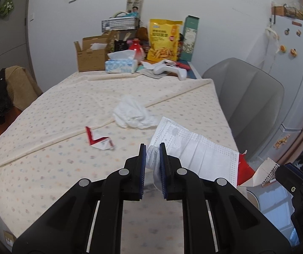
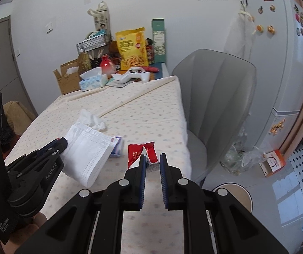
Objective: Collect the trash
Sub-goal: 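Carry the wrapper to the bin and open the right tool while the left tool carries the sheet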
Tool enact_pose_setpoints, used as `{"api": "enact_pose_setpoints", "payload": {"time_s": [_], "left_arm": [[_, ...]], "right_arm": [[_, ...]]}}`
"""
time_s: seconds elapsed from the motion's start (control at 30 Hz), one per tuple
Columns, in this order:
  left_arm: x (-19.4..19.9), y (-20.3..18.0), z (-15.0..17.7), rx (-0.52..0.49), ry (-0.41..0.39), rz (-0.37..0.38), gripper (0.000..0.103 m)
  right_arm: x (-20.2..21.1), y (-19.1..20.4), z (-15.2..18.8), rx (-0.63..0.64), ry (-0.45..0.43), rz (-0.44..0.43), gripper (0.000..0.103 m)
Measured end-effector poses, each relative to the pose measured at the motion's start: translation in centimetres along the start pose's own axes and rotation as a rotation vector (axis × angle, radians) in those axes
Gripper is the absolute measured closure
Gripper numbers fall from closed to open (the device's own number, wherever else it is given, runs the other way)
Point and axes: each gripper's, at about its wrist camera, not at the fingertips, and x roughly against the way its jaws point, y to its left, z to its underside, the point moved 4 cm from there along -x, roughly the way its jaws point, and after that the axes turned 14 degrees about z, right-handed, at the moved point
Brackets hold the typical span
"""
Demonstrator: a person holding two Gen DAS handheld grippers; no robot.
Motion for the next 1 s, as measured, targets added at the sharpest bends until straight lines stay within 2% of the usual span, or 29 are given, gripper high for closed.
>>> {"api": "enact_pose_setpoints", "payload": {"time_s": [0.6, 0.73, 1.0], "left_arm": [[-5.9, -15.0, 1.4, -0.178, 0.099, 0.170, 0.090], [-7.0, -18.0, 2.1, -0.211, 0.120, 0.189, 0.090], [-9.6, -21.6, 3.8, -0.265, 0.179, 0.198, 0.090]], "right_arm": [[-1.7, -13.7, 0.7, -0.165, 0.030, 0.183, 0.089], [-2.7, -16.7, 1.2, -0.198, 0.048, 0.209, 0.089], [-5.0, -20.7, 2.8, -0.262, 0.093, 0.226, 0.089]]}}
